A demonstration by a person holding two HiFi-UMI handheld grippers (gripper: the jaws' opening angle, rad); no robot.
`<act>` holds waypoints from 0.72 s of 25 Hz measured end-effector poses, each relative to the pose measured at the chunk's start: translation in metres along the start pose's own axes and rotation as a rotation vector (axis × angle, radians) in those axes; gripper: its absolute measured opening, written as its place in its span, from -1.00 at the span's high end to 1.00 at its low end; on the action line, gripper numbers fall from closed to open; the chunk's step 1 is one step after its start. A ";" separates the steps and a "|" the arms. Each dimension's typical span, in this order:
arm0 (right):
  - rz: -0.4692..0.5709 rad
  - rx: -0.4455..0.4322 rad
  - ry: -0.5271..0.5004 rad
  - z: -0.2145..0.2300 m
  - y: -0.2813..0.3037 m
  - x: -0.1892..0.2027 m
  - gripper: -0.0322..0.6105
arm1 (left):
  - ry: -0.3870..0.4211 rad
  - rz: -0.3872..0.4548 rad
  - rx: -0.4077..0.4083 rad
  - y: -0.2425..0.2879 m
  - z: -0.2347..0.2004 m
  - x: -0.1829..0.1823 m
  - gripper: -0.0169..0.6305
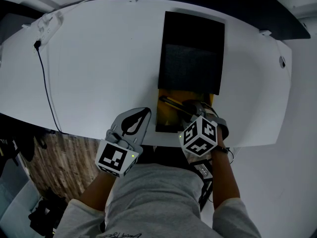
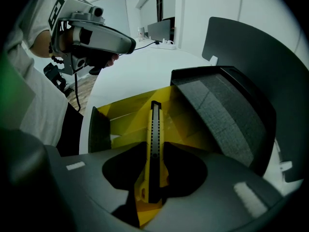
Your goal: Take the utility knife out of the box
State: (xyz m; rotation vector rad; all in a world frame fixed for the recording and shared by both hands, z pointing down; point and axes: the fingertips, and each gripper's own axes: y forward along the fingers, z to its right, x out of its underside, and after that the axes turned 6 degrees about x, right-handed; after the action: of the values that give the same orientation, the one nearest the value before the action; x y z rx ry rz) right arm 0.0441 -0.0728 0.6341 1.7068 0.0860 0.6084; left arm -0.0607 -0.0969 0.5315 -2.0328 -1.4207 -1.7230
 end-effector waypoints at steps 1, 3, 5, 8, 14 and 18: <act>0.002 0.002 0.001 0.000 -0.001 -0.001 0.49 | 0.003 -0.004 -0.001 -0.001 0.000 0.001 0.95; 0.006 0.006 0.003 0.001 -0.004 -0.002 0.49 | 0.008 -0.002 0.002 -0.001 0.001 0.000 0.95; 0.011 0.010 0.010 0.002 -0.007 -0.003 0.49 | 0.012 0.006 0.008 -0.002 0.003 -0.004 0.95; 0.024 0.014 0.026 0.003 -0.012 -0.005 0.49 | 0.018 0.010 0.008 -0.004 0.005 -0.007 0.95; 0.061 0.026 0.068 0.008 -0.025 -0.009 0.49 | 0.034 0.024 0.007 -0.008 0.008 -0.017 0.95; 0.078 0.040 0.088 0.010 -0.035 -0.011 0.49 | 0.054 0.022 0.008 -0.012 0.011 -0.019 0.95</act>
State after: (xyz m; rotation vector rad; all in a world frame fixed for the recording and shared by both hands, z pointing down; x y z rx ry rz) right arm 0.0482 -0.0776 0.5969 1.7288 0.0948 0.7442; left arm -0.0596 -0.0945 0.5064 -1.9752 -1.3816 -1.7467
